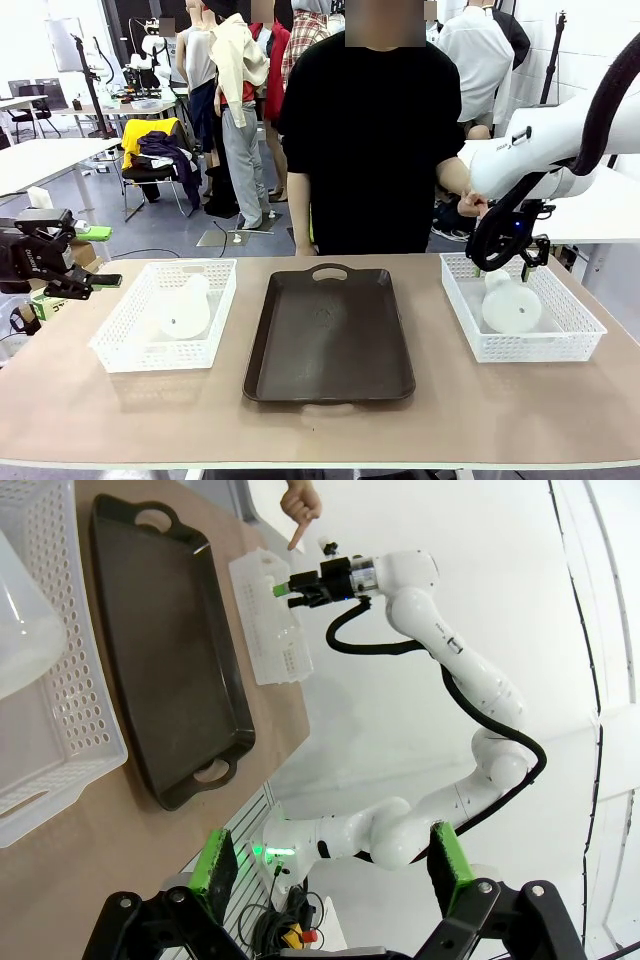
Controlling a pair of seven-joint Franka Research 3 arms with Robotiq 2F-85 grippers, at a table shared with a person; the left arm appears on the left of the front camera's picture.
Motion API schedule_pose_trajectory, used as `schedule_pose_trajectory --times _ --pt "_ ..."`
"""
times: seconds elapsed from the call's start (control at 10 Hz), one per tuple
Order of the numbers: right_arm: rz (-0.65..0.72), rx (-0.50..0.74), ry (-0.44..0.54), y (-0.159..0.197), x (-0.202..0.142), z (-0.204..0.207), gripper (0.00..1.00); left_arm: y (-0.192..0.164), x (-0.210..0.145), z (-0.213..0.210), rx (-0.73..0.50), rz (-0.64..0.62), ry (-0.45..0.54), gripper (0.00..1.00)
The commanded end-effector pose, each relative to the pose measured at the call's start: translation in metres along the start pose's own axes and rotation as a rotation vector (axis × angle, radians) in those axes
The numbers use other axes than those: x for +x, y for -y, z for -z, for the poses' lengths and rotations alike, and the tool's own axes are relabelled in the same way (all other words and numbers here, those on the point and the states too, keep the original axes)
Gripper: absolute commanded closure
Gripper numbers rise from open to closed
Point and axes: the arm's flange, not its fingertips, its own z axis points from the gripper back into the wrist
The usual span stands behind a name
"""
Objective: Prepare the laboratory tools.
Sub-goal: Pick up the Big flask that the person points to.
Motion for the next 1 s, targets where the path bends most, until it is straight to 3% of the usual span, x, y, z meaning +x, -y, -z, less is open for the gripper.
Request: schedule_pose_trajectory --times 0.0,0.3,0.8,0.9 --pt "0.029 -0.034 0.000 -0.004 0.010 0.007 0.00 0.002 0.000 -0.001 -0.007 -0.002 0.003 0.00" --pt "0.034 -0.029 0.078 0.001 0.014 0.019 0.00 0.002 0.000 -0.001 -0.007 -0.002 0.003 0.00" --pt "0.001 -0.051 0.037 0.002 0.021 0.031 0.00 0.002 0.000 -0.001 -0.007 -0.002 0.003 0.00" --pt "-0.009 -0.049 0.042 0.002 0.020 0.032 0.06 0.002 0.000 -0.001 -0.007 -0.002 0.003 0.00"
